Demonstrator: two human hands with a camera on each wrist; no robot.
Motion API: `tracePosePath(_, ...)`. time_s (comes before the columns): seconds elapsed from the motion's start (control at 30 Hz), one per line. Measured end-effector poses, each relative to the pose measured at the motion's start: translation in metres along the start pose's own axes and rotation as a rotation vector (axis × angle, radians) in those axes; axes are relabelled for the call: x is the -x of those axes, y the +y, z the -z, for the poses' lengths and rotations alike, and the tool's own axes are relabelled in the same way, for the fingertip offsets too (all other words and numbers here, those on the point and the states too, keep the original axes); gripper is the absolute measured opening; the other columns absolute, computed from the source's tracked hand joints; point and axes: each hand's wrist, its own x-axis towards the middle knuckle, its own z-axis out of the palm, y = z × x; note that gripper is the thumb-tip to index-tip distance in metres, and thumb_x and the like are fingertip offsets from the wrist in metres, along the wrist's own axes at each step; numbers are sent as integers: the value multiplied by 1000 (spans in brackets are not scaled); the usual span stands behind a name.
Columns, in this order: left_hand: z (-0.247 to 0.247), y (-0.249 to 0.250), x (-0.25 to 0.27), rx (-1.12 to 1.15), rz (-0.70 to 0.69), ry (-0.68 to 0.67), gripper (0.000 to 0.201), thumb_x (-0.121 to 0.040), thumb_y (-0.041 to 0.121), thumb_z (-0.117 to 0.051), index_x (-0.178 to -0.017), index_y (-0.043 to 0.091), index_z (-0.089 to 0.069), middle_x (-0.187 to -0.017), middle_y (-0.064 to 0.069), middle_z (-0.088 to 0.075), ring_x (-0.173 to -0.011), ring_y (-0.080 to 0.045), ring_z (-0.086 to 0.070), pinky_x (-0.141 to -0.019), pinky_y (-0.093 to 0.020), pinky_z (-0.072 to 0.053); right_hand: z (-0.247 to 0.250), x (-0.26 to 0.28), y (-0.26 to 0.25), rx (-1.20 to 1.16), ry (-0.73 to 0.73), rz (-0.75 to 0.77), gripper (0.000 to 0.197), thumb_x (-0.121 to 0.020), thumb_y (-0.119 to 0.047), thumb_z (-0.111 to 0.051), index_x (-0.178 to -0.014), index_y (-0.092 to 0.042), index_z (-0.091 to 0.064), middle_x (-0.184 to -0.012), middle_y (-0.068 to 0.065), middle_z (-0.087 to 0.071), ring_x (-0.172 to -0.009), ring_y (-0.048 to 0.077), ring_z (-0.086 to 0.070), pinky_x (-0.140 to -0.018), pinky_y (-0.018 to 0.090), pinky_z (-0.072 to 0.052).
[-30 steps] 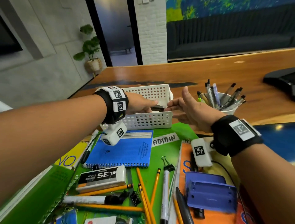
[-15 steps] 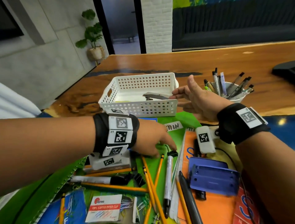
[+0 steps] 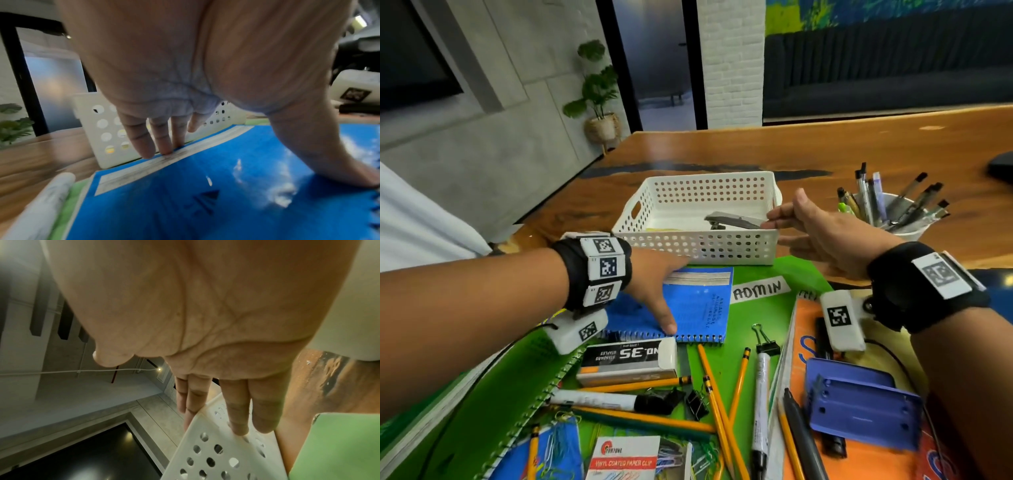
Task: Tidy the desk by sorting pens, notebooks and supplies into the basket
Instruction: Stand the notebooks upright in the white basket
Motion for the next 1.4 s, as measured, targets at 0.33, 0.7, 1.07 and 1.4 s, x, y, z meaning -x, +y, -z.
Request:
tracePosePath(0.33, 15, -8, -3, -31, 43, 210, 82, -46, 73, -84, -111, 28, -60, -111, 5, -57, -105, -19, -53, -92, -38, -50, -5, 11, -7, 106, -45, -15, 63, -75, -74, -48, -127, -41, -59, -130, -20, -63, -127, 8, -55, -118, 43, -34)
tracePosePath(0.7, 107, -49, 52, 500, -206, 220, 36, -88, 40, -69, -117, 21, -58, -116, 1, -71, -104, -14, -69, -85, -32, -56, -10, 18, -18, 308, -54, 17, 55, -77, -61, -58, -130, -48, -60, -133, -22, -57, -116, -3, -55, -108, 29, -37)
tracePosePath(1.07, 193, -44, 79, 894, -316, 296, 45, -86, 13, -66, -129, 8, -56, -130, -13, -64, -105, -23, -68, -88, -37, -58, -15, 18, -28, 440, 33, 68, 66, -62, -72, -71, -125, -60, -54, -144, -14, -48, -126, 9, -50, -110, 40, -40)
tracePosePath(1.4, 159, 13, 49, 1030, -411, 309, 28, -79, 2, -66, -102, 17, -61, -104, -3, -72, -91, -16, -71, -79, -30, -60, -26, 33, -59, -483, -90, 331, 45, -87, -24, -61, -129, -10, -60, -126, 9, -70, -104, 26, -71, -84, 40, -60)
